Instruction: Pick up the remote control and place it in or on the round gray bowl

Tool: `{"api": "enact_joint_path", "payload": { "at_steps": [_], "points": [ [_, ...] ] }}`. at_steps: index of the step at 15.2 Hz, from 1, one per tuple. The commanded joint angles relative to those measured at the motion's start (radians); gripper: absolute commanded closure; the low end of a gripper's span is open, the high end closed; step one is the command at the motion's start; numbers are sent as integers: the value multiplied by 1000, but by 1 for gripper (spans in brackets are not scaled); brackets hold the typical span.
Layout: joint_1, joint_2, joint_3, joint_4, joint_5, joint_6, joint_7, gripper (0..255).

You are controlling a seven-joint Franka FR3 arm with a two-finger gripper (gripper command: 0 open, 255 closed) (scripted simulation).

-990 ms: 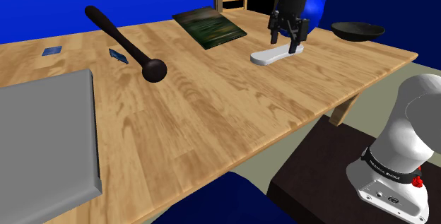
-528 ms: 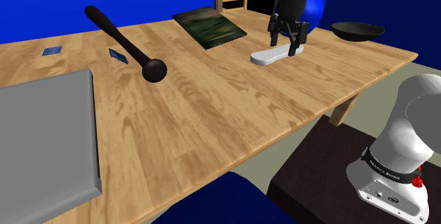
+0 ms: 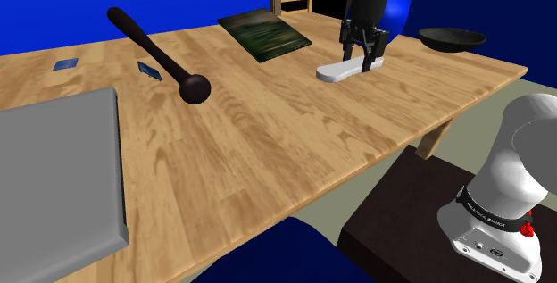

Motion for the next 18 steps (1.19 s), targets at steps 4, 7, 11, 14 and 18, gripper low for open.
{"api": "enact_joint_path", "payload": {
  "at_steps": [4,7,11,14,18],
  "points": [
    [0,0,1,14,1,-13,0,255],
    [1,3,3,56,2,-53,-1,255],
    [3,9,5,115,5,-106,-2,255],
    [4,16,6,161,6,-145,-3,255],
    [5,28,8,226,9,-198,-5,255]
  ]
}}
